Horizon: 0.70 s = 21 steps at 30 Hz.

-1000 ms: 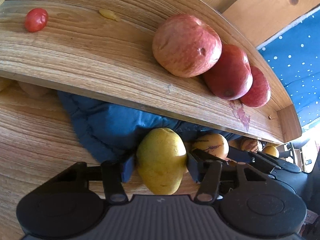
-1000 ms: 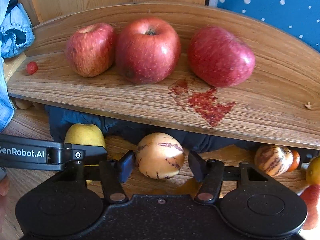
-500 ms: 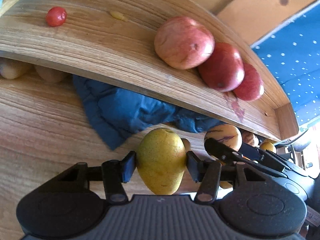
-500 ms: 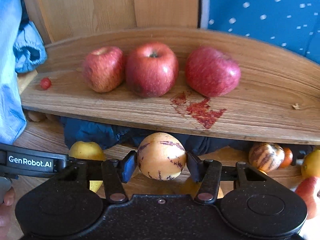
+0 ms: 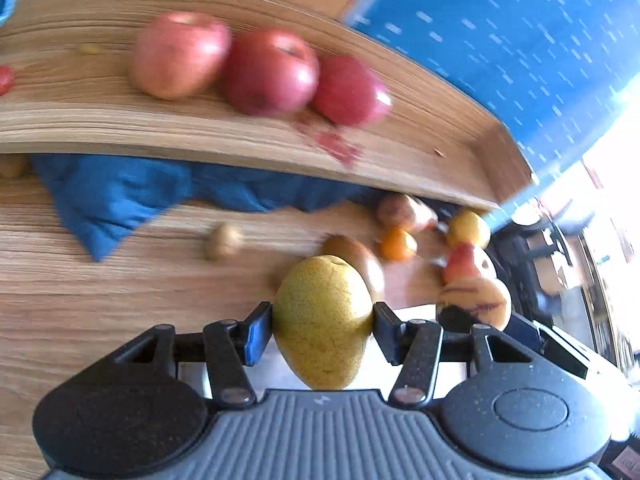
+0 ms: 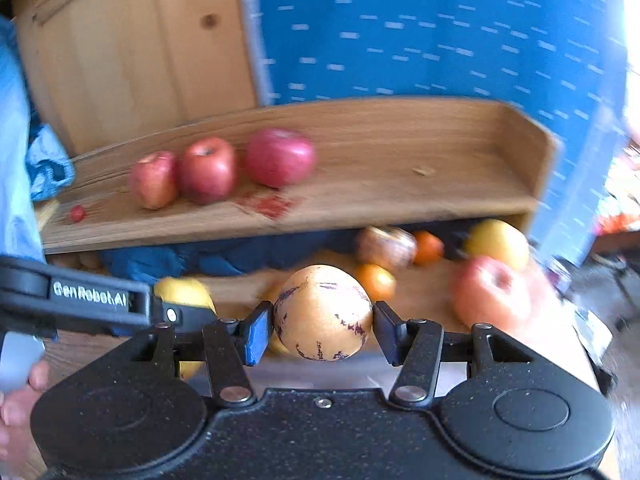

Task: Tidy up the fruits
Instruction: 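Carry the yellow pear onto the tray with the left tool while the right tool places the pepino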

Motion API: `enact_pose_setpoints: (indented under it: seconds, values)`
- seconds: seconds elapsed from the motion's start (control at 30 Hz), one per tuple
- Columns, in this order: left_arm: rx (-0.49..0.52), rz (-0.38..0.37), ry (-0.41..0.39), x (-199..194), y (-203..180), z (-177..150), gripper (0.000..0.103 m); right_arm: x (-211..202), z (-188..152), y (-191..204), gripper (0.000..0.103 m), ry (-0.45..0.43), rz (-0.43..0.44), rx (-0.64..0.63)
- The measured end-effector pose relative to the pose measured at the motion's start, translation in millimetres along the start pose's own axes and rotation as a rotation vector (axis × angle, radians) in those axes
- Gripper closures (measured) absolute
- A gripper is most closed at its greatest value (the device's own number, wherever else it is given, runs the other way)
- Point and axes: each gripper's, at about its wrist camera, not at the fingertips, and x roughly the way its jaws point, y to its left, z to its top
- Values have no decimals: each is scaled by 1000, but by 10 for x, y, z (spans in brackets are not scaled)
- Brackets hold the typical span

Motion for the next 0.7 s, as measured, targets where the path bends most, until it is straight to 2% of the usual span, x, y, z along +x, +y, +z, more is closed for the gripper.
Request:
enact_pose_setpoints:
  seconds: [0.17, 0.3, 0.53, 0.7]
  values:
    - [83, -49, 57, 172, -440, -158, 45, -307, -313, -338, 47, 21, -105, 73]
    - [140, -80, 113, 352, -774, -307, 45, -509, -606, -530, 47, 46, -156, 112]
    - [217, -91, 196, 635, -1131, -576, 45, -630, -966, -668, 47, 92, -179, 110]
    - [218, -67, 225, 739, -1203, -686, 45, -599, -1081, -709, 47, 128, -156, 71]
